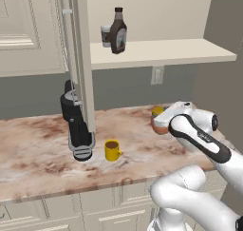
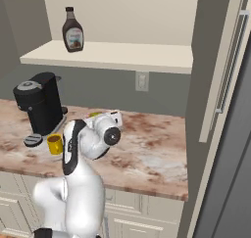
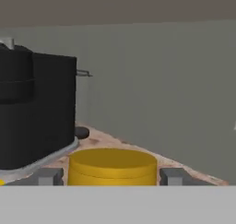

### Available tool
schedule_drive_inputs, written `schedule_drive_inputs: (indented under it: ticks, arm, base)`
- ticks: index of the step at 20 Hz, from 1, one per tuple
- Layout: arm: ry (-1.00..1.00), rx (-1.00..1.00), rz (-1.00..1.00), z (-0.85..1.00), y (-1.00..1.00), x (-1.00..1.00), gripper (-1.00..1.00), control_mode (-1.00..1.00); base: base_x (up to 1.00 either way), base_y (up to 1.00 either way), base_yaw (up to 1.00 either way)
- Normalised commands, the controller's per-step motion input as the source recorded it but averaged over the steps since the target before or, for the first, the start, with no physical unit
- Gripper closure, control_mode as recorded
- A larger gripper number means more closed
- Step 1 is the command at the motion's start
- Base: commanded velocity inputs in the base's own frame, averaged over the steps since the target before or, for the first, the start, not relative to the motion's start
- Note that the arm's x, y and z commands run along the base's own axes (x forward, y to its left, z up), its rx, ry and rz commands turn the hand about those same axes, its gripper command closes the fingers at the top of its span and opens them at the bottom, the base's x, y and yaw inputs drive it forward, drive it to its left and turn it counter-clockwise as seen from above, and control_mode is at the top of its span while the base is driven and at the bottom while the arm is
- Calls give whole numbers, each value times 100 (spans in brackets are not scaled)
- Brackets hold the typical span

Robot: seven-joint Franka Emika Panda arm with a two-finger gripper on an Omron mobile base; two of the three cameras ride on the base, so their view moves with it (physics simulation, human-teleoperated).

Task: Pick the syrup bottle and honey bottle from the cabinet and place them next to the mug.

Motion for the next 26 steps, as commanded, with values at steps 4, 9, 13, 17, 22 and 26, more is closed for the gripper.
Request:
schedule_drive_inputs:
  ticks: [4,9,13,17,22,26]
  arm:
    - [-7,16,58,-100,0,25,100,-100]
    - [-1,25,57,-94,4,23,100,-100]
    - [0,30,50,-70,11,34,100,-100]
    - [0,9,11,-17,1,12,100,-100]
    - [0,0,0,-4,0,0,100,-100]
    - [0,0,0,-24,53,0,100,-100]
  base:
    - [0,0,0]
    - [0,0,0]
    - [0,0,0]
    - [0,0,0]
    - [0,0,0]
    - [0,0,0]
